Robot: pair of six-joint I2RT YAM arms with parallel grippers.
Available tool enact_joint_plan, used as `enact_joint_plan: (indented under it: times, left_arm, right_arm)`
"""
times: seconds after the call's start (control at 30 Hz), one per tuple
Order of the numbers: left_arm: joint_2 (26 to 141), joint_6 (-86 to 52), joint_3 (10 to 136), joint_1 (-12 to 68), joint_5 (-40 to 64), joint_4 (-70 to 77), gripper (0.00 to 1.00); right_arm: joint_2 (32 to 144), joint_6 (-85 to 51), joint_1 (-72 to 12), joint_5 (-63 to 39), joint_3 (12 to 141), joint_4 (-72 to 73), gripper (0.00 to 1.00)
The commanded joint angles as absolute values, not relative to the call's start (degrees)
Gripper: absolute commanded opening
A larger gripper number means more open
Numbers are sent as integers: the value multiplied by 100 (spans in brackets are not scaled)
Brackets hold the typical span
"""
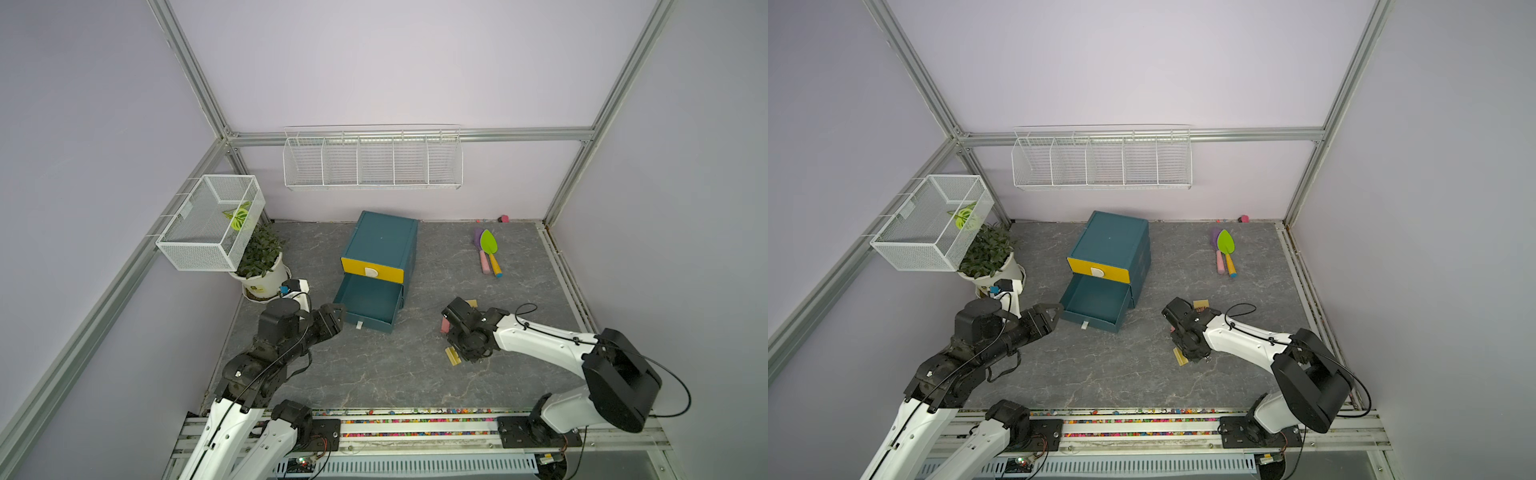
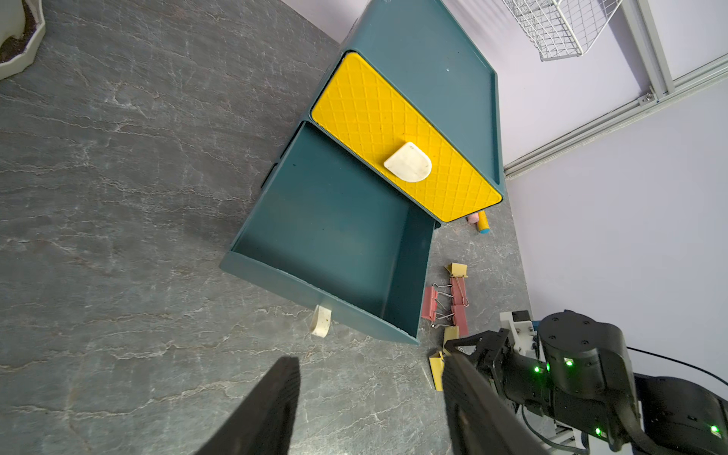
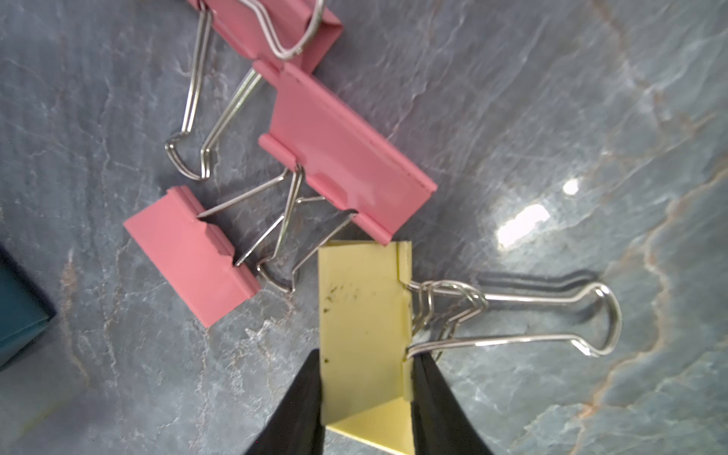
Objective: Put the binder clips in the drawer according to color
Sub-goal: Pick up the binder clip at the center of the board, then place the binder clip in the drawer.
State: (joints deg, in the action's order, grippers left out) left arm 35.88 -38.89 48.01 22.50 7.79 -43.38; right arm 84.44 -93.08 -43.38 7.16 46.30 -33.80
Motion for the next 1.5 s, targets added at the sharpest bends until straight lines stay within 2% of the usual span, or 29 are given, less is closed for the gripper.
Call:
enact_joint_plan:
  times: [0.0, 0.6, 0.83, 1.07, 1.47]
  left_arm:
    - [3544, -3871, 4732, 2233, 843, -4245, 63]
    - [3675, -3771, 4359, 2233, 984, -4022, 62]
    - [3632, -3787, 4405, 2232, 828, -4209, 62]
    - [3530, -3807, 4519, 2234, 524, -4449, 62]
    - [3249, -3855, 4619, 2232, 208, -4715, 62]
  right_arm:
    - [8331, -9236, -4367, 822, 4722, -3777, 30]
    - [7748, -8646, -4790, 2028, 5603, -4614, 29]
    - [7900, -7344, -5393, 2556, 6467, -4168, 25]
    - [8497, -6159, -5982, 2025, 7306, -2969, 25]
    - [10033, -6325, -6179, 1216, 8759, -2190, 24]
